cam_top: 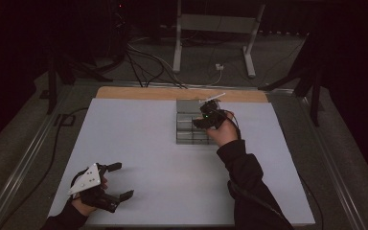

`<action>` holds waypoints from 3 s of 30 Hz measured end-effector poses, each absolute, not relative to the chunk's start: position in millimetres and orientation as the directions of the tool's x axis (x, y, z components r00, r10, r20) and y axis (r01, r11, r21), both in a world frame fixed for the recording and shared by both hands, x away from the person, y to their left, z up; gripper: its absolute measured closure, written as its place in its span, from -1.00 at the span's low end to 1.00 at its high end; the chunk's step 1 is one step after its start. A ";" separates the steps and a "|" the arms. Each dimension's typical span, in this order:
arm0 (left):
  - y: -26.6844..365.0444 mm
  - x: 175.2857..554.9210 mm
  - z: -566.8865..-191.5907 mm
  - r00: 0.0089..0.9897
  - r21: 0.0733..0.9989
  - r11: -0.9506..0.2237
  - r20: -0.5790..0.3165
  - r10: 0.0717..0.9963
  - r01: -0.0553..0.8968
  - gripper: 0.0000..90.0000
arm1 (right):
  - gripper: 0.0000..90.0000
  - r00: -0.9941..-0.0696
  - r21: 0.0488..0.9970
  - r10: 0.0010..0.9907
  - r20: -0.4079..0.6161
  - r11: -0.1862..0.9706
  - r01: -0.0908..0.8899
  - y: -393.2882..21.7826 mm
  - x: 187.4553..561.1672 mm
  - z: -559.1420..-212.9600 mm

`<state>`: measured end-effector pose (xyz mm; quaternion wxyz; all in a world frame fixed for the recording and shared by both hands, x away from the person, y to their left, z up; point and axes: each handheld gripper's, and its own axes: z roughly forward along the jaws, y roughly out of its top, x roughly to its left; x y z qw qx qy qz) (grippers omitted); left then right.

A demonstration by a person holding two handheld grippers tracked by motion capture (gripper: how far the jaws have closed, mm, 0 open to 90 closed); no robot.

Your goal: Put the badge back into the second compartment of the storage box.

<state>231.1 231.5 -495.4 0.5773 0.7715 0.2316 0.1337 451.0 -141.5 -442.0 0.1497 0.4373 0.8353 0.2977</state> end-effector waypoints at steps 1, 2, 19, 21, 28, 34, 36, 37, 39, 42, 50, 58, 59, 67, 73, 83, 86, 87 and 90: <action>231.6 231.0 -495.4 0.857 0.953 -0.225 -0.062 0.512 0.203 -0.99 | 0.06 -0.563 0.627 0.826 0.011 0.433 0.648 -140.8 453.7 -444.9; 231.7 231.1 -495.3 0.857 0.953 -0.225 -0.061 0.511 0.202 -0.99 | 0.06 -0.563 0.627 0.826 0.011 0.433 0.648 -140.8 453.7 -444.9; 231.7 231.1 -495.7 0.858 0.953 -0.226 -0.063 0.510 0.204 -0.99 | 0.06 -0.497 0.619 0.868 -0.010 0.396 0.678 -134.0 471.0 -463.3; 231.9 231.1 -495.8 0.858 0.953 -0.225 -0.063 0.510 0.204 -0.99 | 0.06 -0.487 0.622 0.873 -0.011 0.387 0.681 -133.0 472.0 -465.9; 231.7 230.9 -496.3 0.860 0.952 -0.230 -0.061 0.506 0.203 -0.99 | 0.06 -0.466 0.618 0.885 -0.018 0.376 0.690 -132.4 473.6 -475.0; 231.3 231.1 -496.6 0.862 0.951 -0.231 -0.062 0.503 0.204 -0.99 | -0.39 -0.416 0.640 0.908 -0.048 0.348 0.685 -130.4 470.8 -474.4; 231.1 231.2 -496.7 0.863 0.951 -0.231 -0.064 0.502 0.205 -0.99 | -0.91 -0.404 0.635 0.909 -0.097 0.369 0.678 -125.7 468.2 -473.3; 231.0 231.2 -496.7 0.863 0.951 -0.231 -0.063 0.501 0.204 -0.99 | -0.94 -0.398 0.637 0.913 -0.093 0.362 0.681 -125.5 467.7 -472.2; 230.9 231.3 -496.7 0.863 0.951 -0.231 -0.063 0.502 0.204 -0.99 | -1.00 -0.396 0.641 0.915 -0.081 0.352 0.682 -126.1 467.4 -470.7; 230.9 231.3 -496.8 0.863 0.951 -0.231 -0.064 0.501 0.204 -0.99 | -1.00 -0.396 0.643 0.917 -0.047 0.331 0.691 -127.4 466.3 -467.4; 230.9 231.1 -496.6 0.863 0.951 -0.234 -0.059 0.502 0.202 -0.99 | -1.00 -0.412 0.638 0.911 -0.025 0.332 0.694 -128.4 459.1 -462.3; 230.8 231.0 -496.9 0.862 0.950 -0.235 -0.061 0.503 0.205 -0.99 | -1.00 -0.423 0.634 0.906 0.006 0.323 0.703 -131.5 451.3 -457.7; 231.0 230.8 -496.9 0.861 0.950 -0.235 -0.061 0.504 0.205 -0.99 | -1.00 -0.425 0.633 0.905 0.011 0.322 0.704 -132.2 450.4 -456.9; 233.4 228.2 -497.1 0.856 0.950 -0.232 -0.063 0.514 0.209 -0.99 | -1.00 -0.435 0.642 0.900 0.038 0.311 0.700 -139.6 441.8 -445.8; 234.6 227.3 -496.7 0.851 0.951 -0.228 -0.062 0.521 0.209 -0.99 | -1.00 -0.446 0.644 0.895 0.029 0.325 0.693 -145.9 434.0 -439.8; 235.3 227.1 -497.0 0.852 0.950 -0.232 -0.060 0.520 0.209 -0.99 | -1.00 -0.483 0.649 0.874 0.053 0.337 0.682 -163.5 408.8 -436.9; 235.1 227.0 -496.8 0.852 0.950 -0.231 -0.060 0.520 0.208 -0.99 | -1.00 -0.498 0.650 0.864 0.069 0.340 0.680 -169.7 400.0 -438.7; 235.0 226.9 -496.8 0.852 0.950 -0.231 -0.061 0.520 0.208 -0.99 | -1.00 -0.500 0.651 0.863 0.068 0.341 0.678 -171.6 397.0 -439.3; 234.4 227.0 -496.9 0.853 0.949 -0.234 -0.060 0.518 0.209 -0.99 | -1.00 -0.507 0.654 0.859 0.075 0.341 0.675 -177.1 387.7 -441.0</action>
